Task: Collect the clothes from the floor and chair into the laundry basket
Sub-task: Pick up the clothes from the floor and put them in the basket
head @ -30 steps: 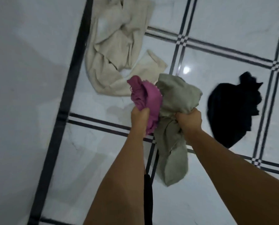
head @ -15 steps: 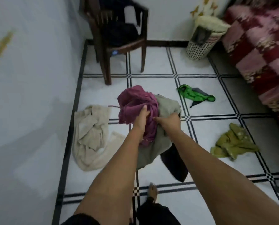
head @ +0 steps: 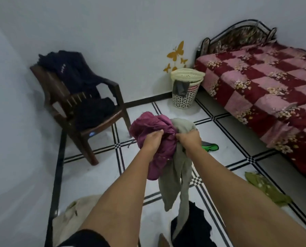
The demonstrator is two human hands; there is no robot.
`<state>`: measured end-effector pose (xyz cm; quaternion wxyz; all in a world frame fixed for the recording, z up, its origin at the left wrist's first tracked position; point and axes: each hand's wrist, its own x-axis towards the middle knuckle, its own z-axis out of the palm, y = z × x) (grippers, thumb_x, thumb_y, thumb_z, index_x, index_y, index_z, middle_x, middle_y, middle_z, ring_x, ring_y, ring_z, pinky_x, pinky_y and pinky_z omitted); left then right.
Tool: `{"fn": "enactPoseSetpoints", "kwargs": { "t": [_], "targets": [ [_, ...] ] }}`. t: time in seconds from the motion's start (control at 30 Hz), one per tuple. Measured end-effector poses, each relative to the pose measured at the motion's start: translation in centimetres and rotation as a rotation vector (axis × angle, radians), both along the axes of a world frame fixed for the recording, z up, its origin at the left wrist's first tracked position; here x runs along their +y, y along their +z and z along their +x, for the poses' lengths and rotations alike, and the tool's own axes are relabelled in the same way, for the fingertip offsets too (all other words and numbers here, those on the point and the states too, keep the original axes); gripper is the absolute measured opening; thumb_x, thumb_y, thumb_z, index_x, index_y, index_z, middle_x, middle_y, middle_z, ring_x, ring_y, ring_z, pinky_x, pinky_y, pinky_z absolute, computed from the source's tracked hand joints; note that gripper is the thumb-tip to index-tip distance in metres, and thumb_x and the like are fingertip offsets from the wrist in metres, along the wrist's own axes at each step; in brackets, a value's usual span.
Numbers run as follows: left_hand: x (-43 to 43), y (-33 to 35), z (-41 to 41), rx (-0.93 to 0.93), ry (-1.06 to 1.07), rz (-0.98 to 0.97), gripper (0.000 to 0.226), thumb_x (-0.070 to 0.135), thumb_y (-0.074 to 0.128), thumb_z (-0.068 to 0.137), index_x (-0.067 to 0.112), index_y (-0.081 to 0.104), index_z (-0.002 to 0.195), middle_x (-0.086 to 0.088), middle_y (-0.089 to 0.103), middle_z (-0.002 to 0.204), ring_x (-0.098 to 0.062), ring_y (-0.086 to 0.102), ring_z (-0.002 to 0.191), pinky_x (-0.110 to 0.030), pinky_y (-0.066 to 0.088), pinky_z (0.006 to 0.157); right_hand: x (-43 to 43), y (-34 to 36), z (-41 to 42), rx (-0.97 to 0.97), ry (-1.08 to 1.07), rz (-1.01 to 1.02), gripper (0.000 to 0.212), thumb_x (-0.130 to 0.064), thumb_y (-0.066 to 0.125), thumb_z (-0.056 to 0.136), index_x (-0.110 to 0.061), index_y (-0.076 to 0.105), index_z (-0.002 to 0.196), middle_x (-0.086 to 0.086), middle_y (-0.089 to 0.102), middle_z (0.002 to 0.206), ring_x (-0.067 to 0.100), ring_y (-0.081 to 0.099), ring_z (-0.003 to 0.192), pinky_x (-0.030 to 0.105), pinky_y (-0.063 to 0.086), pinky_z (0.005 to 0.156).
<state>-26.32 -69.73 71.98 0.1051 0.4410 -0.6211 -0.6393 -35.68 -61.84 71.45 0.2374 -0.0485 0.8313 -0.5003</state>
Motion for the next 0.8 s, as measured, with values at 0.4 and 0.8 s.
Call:
{"fn": "enactPoseSetpoints", "kwargs": {
  "t": [0.4, 0.8],
  "targets": [
    [-12.5, -0.6, -28.9, 0.003, -0.079, -0.027, 0.042, 0.035, 0.046, 0.094, 0.011, 0.057, 0.128, -0.013, 0.056, 0.135, -0.030, 0.053, 0.121, -0.041, 0.042, 0.108, -11.6, -0.2, -27.4, -0.026, -0.096, -0.037, 0.057, -0.021, 0.075, 0.074, -0.002, 0.053, 0.123, 0.018, 0.062, 0.120, 0.035, 0.059, 0.110, 0.038, 0.051, 0.089],
    [-27.6, -2.8, -60.9, -0.053, -0.039, 0.134, 0.051, 0.043, 0.044, 0.093, 0.010, 0.056, 0.130, -0.012, 0.057, 0.135, -0.032, 0.054, 0.121, -0.045, 0.041, 0.108, -25.3, 0.6, -58.4, -0.045, -0.111, 0.092, 0.072, -0.021, 0.075, 0.074, -0.005, 0.043, 0.136, 0.015, 0.058, 0.130, 0.032, 0.056, 0.119, 0.035, 0.047, 0.096]
  ]
}}
